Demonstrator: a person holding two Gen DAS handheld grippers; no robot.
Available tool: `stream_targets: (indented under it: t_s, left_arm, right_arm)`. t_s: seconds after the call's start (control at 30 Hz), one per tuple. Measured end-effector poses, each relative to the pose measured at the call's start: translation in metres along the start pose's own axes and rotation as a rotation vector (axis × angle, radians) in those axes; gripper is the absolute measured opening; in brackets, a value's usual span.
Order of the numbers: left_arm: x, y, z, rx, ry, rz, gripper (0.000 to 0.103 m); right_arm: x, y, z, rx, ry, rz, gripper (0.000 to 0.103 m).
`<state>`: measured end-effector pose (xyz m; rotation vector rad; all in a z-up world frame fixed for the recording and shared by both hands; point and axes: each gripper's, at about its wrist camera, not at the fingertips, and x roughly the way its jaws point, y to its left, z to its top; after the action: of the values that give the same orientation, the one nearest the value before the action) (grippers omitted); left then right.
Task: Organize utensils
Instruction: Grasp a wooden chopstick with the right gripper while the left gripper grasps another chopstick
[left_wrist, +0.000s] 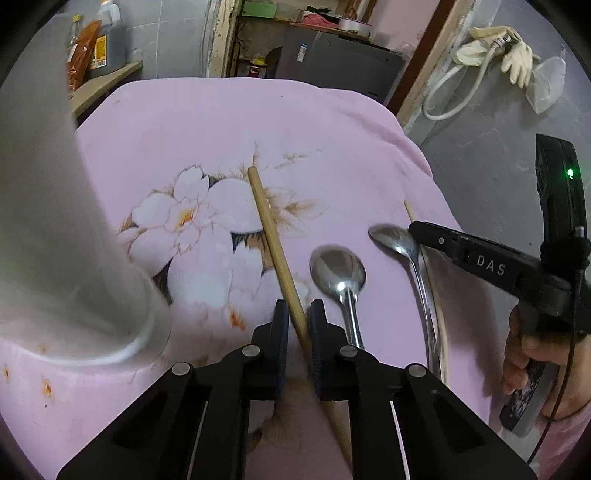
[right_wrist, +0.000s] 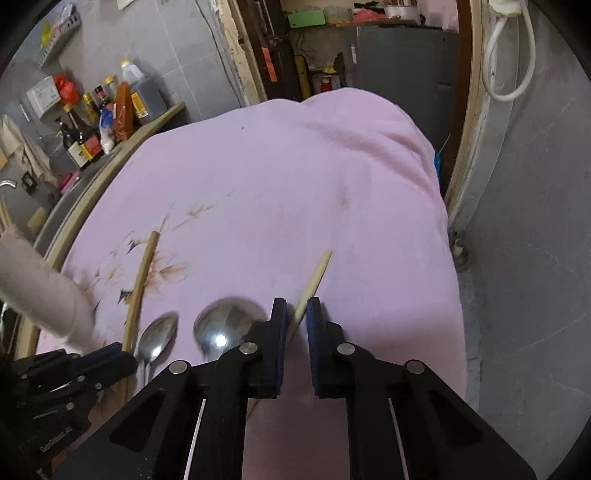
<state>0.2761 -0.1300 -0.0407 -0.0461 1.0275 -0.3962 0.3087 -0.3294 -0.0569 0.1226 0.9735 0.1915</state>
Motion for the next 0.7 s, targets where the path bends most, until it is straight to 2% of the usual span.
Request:
stream_targets:
  t_s: [0.23, 0.43, 0.53, 0.7]
  left_arm:
    - [-0.021, 0.000, -0.029, 0.065, 0.023, -0.021, 0.008]
    - [-0.043, 0.000, -0.054, 0.103, 0.052, -0.036, 0.008]
    - [-0.044, -0.002, -0.054, 0.122, 0.072, -0.041, 0.009]
    - [-0.036, 0.001, -0.043, 0.079, 0.143, -0.070, 0.009]
  right_arm:
    - [-0.025, 0.005, -0.032, -0.002, -0.009, 0.063, 0.007]
    - [-0.051, 0.012, -0.060, -0.040, 0.003, 0.074, 0.004]
    - [-0.056, 0.015, -0.068, -0.064, 0.016, 0.062, 0.004]
    - [-0.053, 0.020, -0.069, -0.080, 0.027, 0.041, 0.004]
